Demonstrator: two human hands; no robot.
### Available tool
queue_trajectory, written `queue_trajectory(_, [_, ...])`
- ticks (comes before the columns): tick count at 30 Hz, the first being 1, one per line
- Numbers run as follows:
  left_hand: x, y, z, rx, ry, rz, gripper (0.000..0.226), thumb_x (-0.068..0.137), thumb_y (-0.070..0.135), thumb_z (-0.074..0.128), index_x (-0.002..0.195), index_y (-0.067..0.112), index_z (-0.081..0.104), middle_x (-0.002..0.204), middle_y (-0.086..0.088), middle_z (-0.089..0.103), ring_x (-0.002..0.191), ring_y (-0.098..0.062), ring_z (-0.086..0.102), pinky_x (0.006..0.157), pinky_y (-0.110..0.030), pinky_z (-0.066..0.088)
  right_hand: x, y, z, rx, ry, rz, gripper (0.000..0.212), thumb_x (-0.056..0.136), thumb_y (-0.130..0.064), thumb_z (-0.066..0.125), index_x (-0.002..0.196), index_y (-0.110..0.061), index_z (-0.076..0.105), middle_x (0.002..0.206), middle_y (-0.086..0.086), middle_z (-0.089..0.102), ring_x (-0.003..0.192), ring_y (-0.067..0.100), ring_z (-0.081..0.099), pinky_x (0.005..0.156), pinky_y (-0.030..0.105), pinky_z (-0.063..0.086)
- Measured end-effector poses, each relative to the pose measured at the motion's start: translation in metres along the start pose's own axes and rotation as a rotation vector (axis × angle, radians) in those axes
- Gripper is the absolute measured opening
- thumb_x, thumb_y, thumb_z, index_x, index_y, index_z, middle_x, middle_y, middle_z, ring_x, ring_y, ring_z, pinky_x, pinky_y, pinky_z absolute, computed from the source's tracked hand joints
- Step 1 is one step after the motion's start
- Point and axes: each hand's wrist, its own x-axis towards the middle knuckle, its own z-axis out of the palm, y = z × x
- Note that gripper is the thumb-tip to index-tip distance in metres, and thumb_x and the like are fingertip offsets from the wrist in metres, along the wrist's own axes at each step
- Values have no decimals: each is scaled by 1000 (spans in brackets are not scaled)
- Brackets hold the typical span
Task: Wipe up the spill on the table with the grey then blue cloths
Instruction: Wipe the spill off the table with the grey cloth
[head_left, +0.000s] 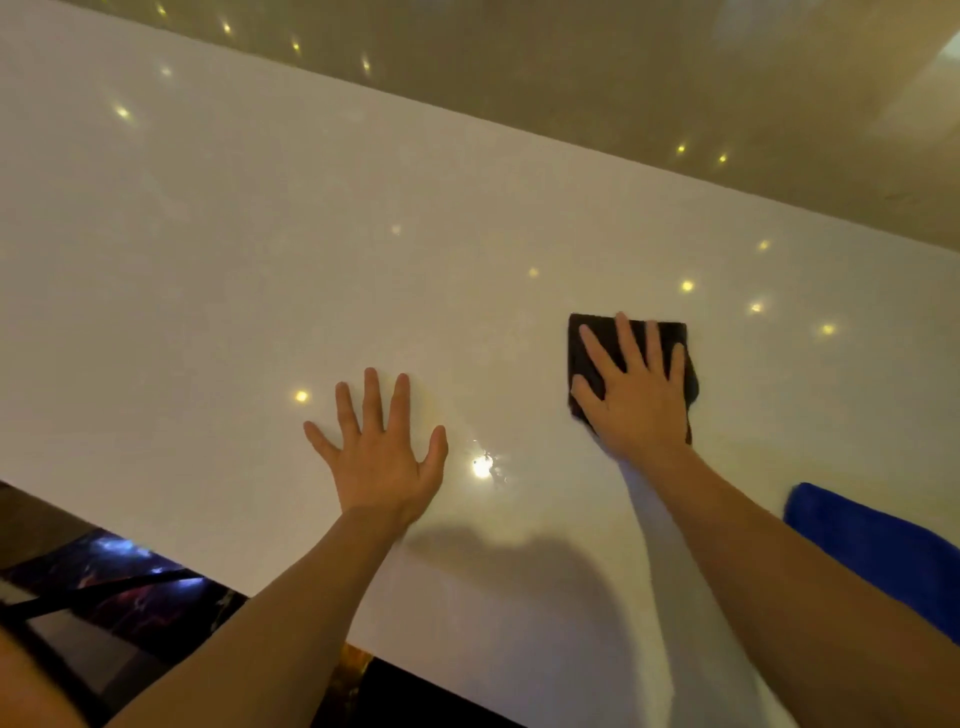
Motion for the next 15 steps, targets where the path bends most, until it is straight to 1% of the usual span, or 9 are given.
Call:
queue_trajectory(1, [0, 1, 0, -5, 0, 2, 78, 90, 72, 14, 157, 35, -2, 168, 1, -11, 152, -31, -17, 116, -70, -5, -6, -24, 3, 28, 28, 204, 67, 97, -59, 32, 160, -40, 22, 170, 10, 19, 155, 42, 11, 123, 64, 6])
queue_trajectory(2, [0, 0, 0, -7, -3, 11, 78, 90, 72, 14, 157, 36, -3, 168, 1, -12, 152, -31, -17, 116, -69, -5, -20, -53, 10, 25, 47, 269, 69, 95, -59, 31, 160, -37, 24, 170, 12, 19, 154, 45, 12, 122, 66, 6])
queue_trajectory(3, [-1, -2, 0, -11, -9, 22, 78, 90, 72, 15, 157, 36, -3, 168, 1, -12, 152, -31, -17, 117, -68, -6, -39, -81, 18, 47, 42, 192, 71, 92, -60, 33, 159, -36, 28, 169, 14, 21, 153, 47, 14, 122, 67, 6])
queue_trajectory(5, [-6, -15, -2, -18, -7, 5, 79, 88, 74, 16, 156, 38, -2, 168, 2, -9, 152, -34, -14, 117, -68, -5, -80, -110, 31, 101, -16, -179, 72, 90, -61, 41, 157, -39, 31, 169, 11, 23, 153, 47, 14, 120, 69, 10])
queue_trajectory(9, [-22, -61, -7, 15, 10, -93, 81, 84, 82, 14, 154, 43, 0, 169, 2, -4, 152, -39, -12, 116, -70, -3, -43, -49, 15, -5, -82, -852, 64, 93, -58, 47, 155, -45, 35, 168, 2, 28, 156, 38, 15, 124, 61, 9])
queue_trajectory(10, [-24, -68, -7, 21, 2, -83, 81, 84, 83, 13, 154, 45, -2, 169, 2, -6, 151, -39, -14, 116, -70, -4, -25, -34, 10, -41, -74, -831, 63, 92, -56, 48, 153, -44, 39, 167, 1, 31, 155, 37, 19, 124, 60, 11])
queue_trajectory(11, [-24, -73, -6, 22, -5, -72, 81, 84, 83, 13, 154, 46, -5, 168, 2, -8, 151, -39, -16, 116, -70, -5, -9, -26, 6, -44, -36, -671, 62, 92, -55, 47, 152, -43, 42, 166, 3, 34, 154, 38, 23, 122, 62, 15])
queue_trajectory(14, [-23, -71, -2, 20, 8, -67, 82, 84, 83, 11, 154, 45, -9, 168, 2, -13, 150, -39, -19, 116, -70, -7, -4, -73, 8, 69, 51, 177, 67, 94, -59, 32, 158, -37, 33, 168, 11, 26, 153, 44, 17, 121, 66, 12])
queue_trajectory(15, [-24, -69, -1, 17, 14, -68, 82, 84, 83, 11, 154, 45, -8, 168, 2, -12, 150, -40, -19, 116, -70, -7, -17, -105, 15, 80, 62, 316, 71, 93, -61, 30, 159, -34, 30, 168, 14, 24, 153, 47, 14, 121, 67, 9])
